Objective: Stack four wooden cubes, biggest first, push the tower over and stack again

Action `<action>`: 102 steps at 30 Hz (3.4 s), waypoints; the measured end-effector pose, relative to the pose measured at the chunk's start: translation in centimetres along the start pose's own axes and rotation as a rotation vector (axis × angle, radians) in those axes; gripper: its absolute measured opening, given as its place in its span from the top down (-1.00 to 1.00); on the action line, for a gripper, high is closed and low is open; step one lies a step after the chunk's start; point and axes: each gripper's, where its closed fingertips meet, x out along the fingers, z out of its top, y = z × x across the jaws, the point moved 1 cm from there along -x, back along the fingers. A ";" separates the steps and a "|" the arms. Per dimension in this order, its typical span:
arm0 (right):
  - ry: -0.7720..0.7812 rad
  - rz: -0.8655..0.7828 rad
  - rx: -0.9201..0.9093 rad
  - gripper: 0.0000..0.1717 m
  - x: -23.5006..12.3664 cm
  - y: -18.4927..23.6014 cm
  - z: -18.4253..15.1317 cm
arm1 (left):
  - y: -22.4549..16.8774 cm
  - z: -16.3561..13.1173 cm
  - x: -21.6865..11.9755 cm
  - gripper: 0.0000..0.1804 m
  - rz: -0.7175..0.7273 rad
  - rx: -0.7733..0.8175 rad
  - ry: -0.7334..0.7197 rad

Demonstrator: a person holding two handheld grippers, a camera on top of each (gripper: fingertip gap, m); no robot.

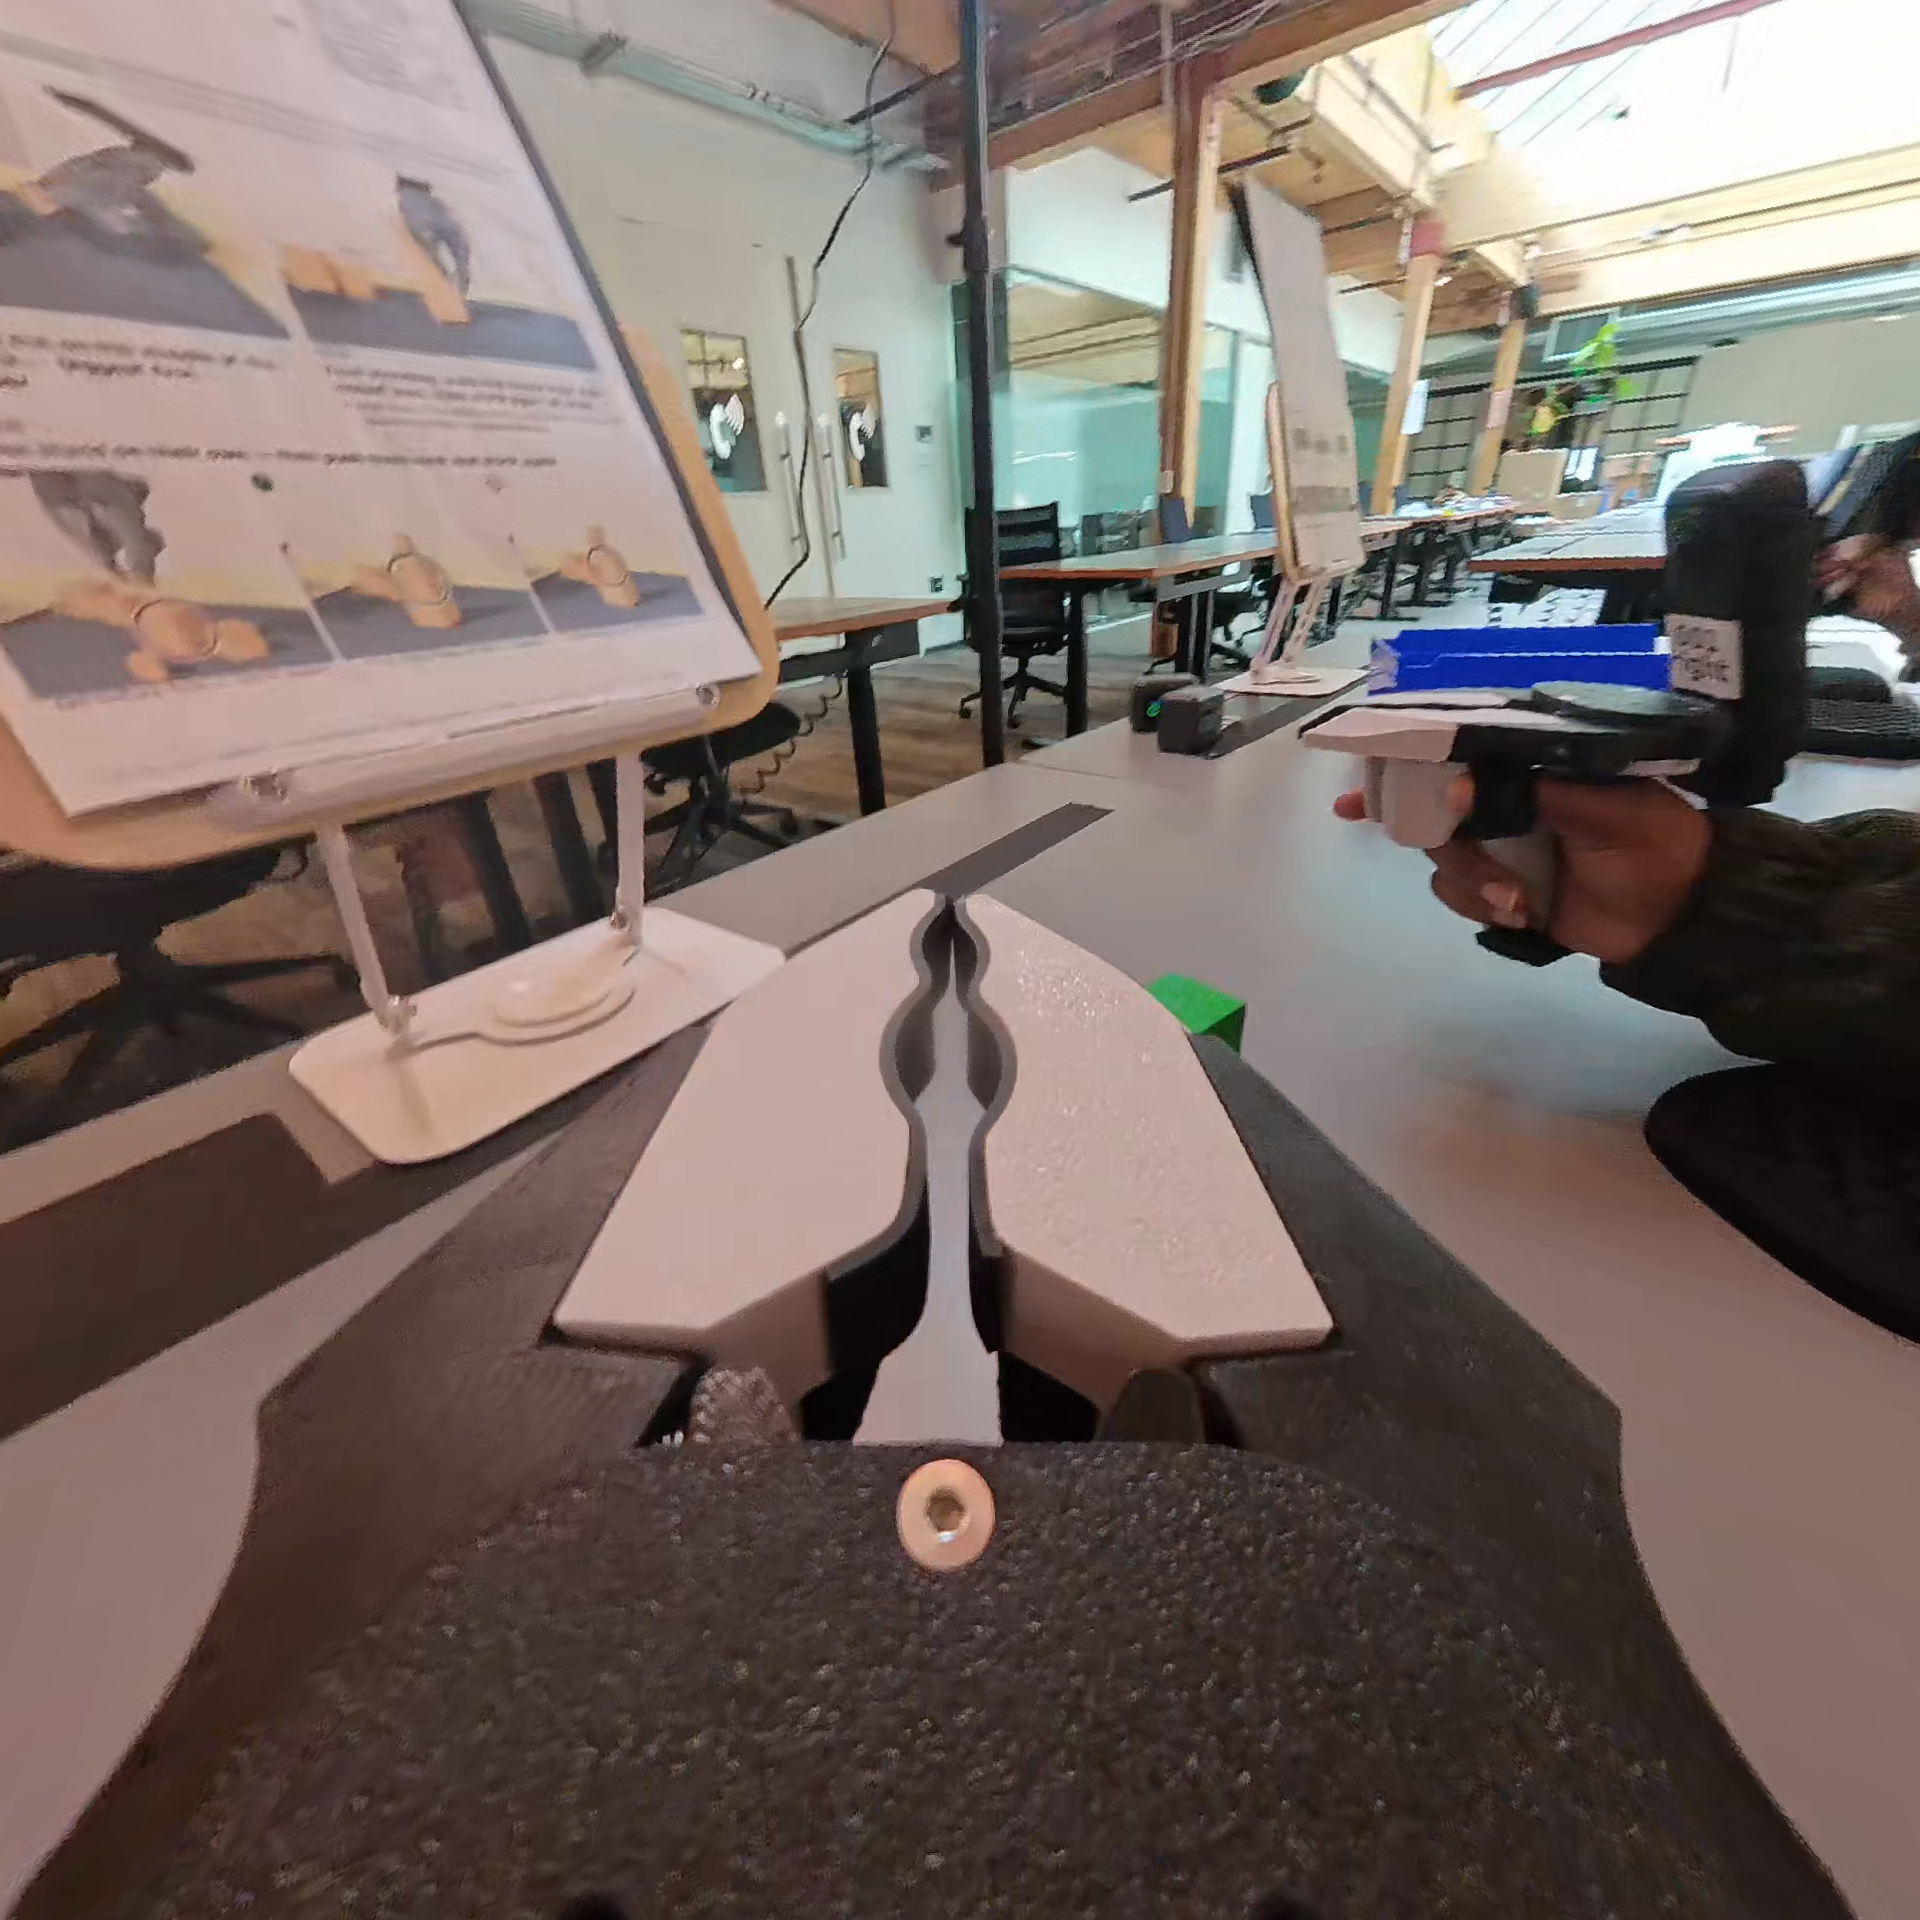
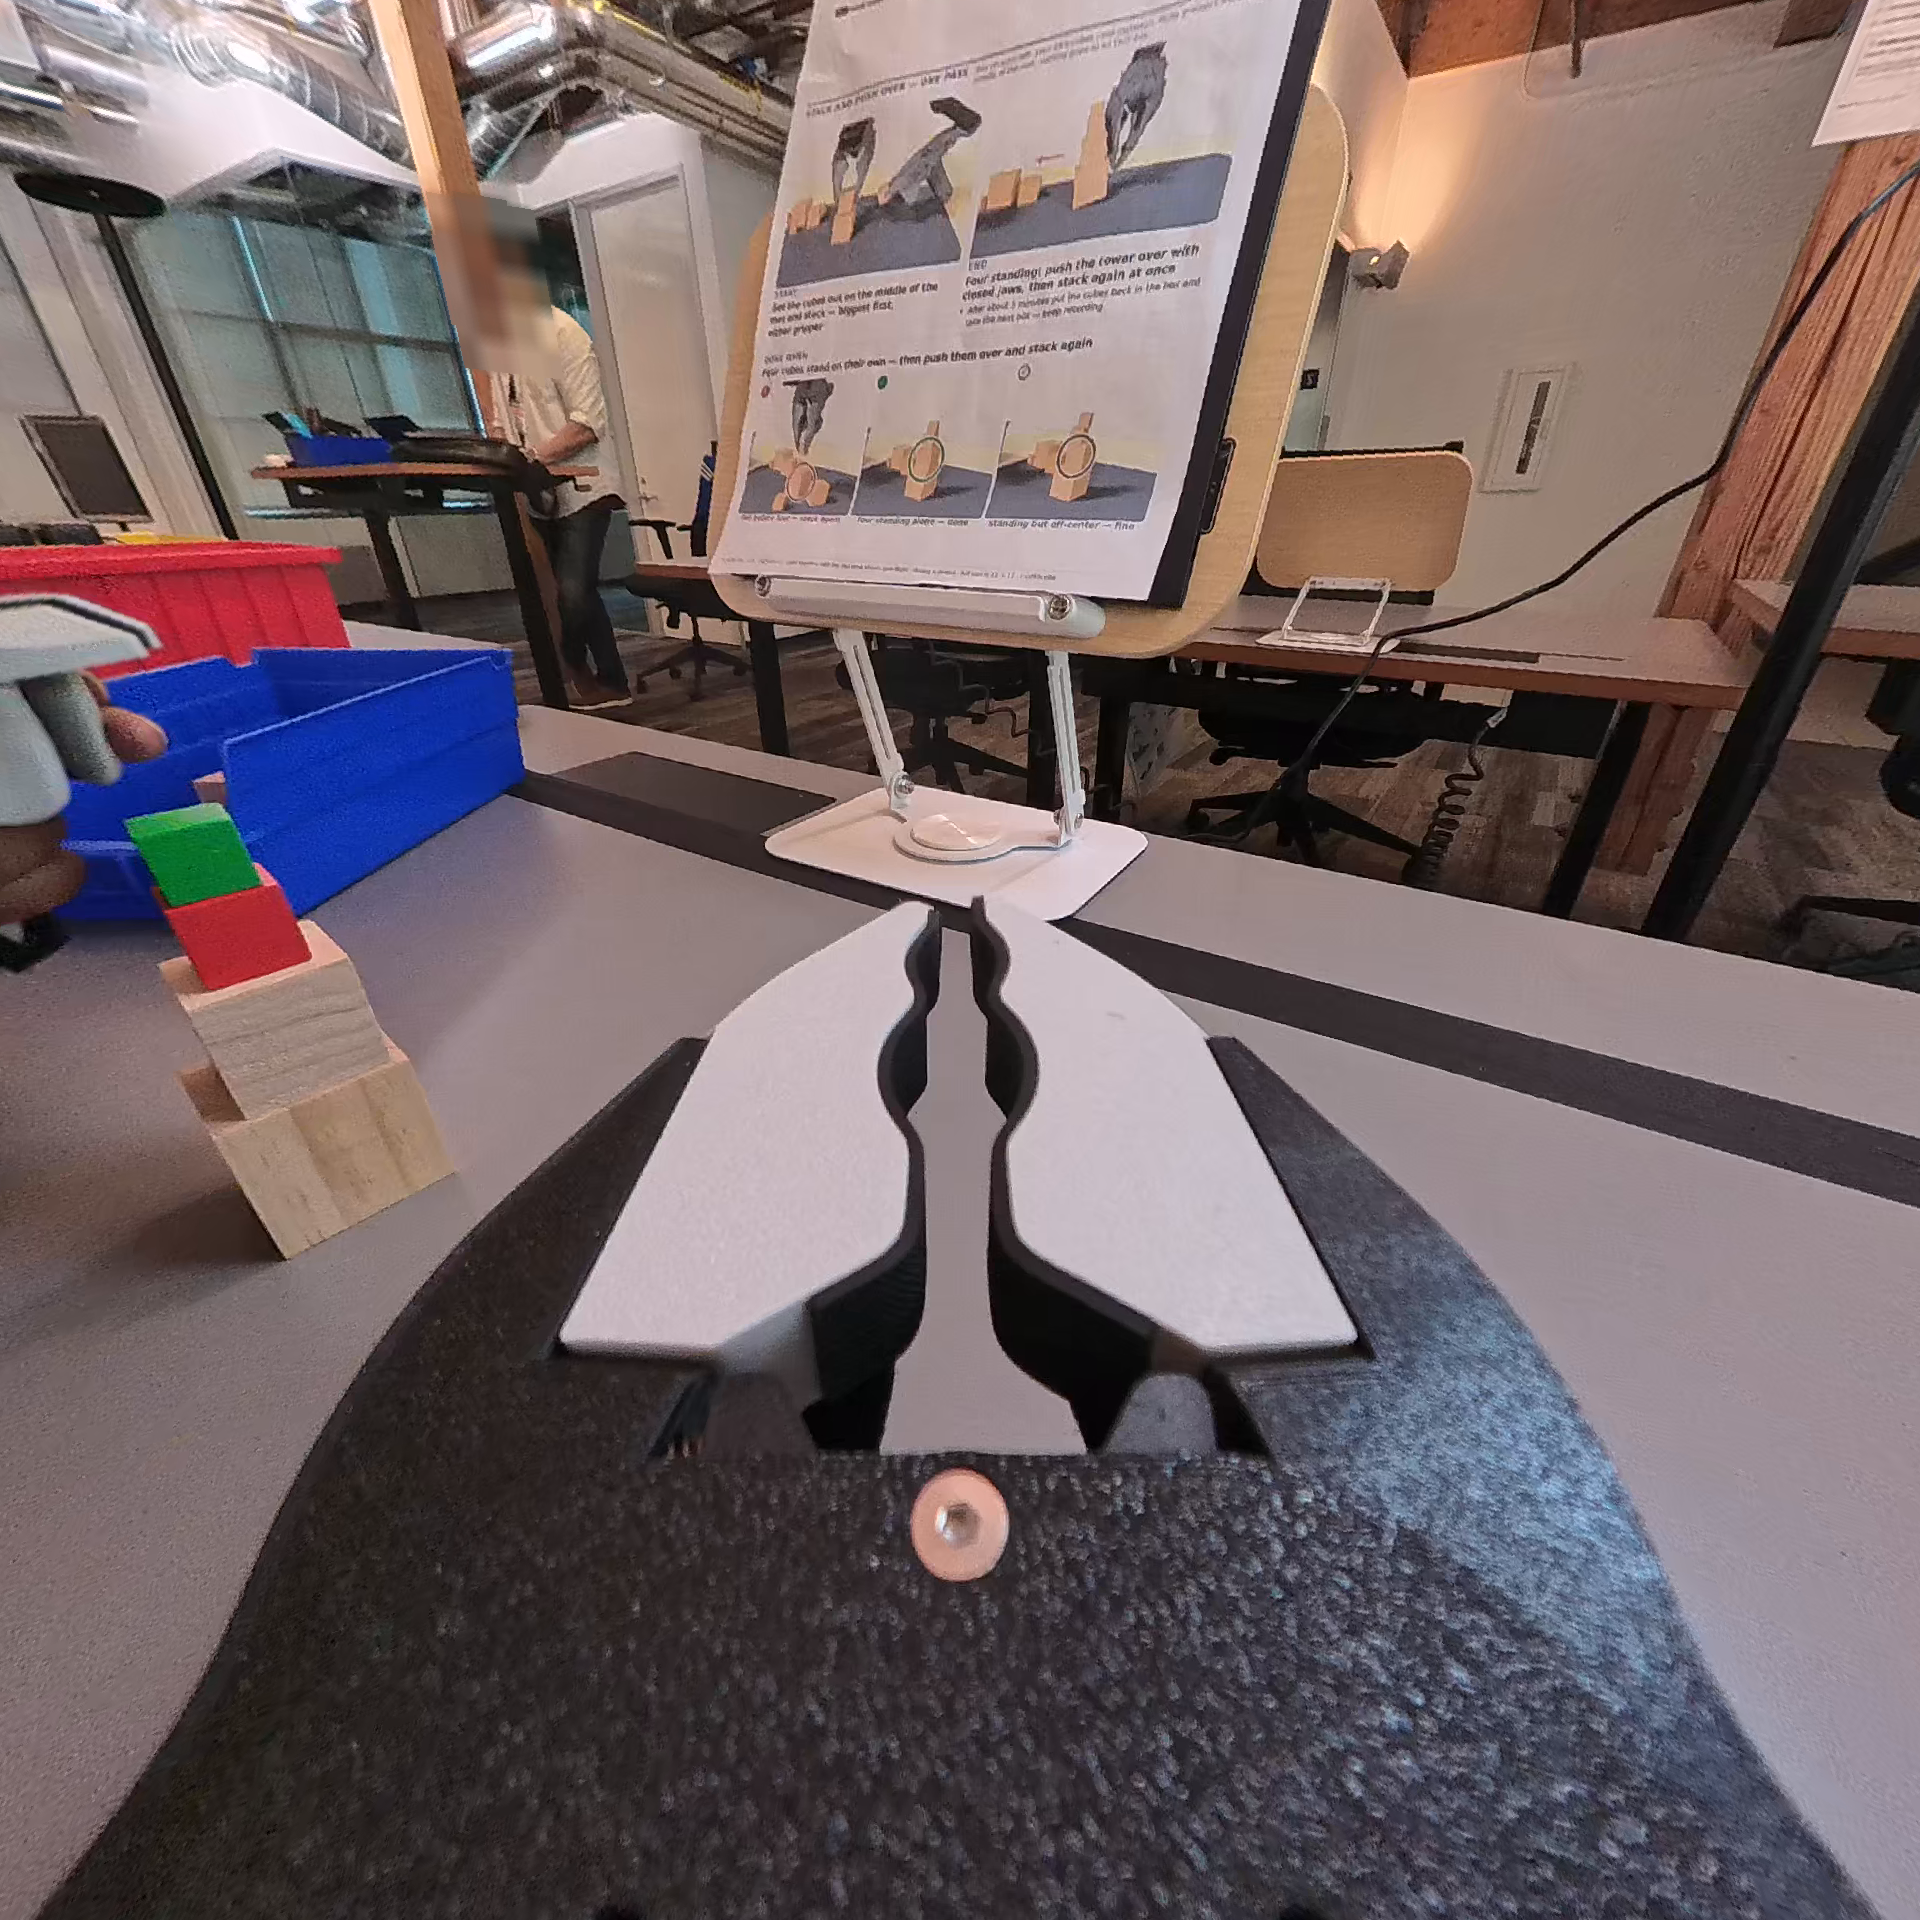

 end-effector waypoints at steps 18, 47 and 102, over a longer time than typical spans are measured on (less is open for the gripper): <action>-0.012 -0.007 -0.002 0.94 -0.1 -0.2 0.4 | 1.7 -6.5 -1.0 1.00 0.217 0.009 0.342; -0.037 -0.086 0.034 0.93 -0.7 -1.0 1.4 | -7.0 -8.7 12.1 1.00 0.237 0.578 0.605; 0.730 0.892 -0.616 0.29 4.6 19.3 -7.8 | 3.7 -4.5 2.4 0.82 0.066 -0.065 0.055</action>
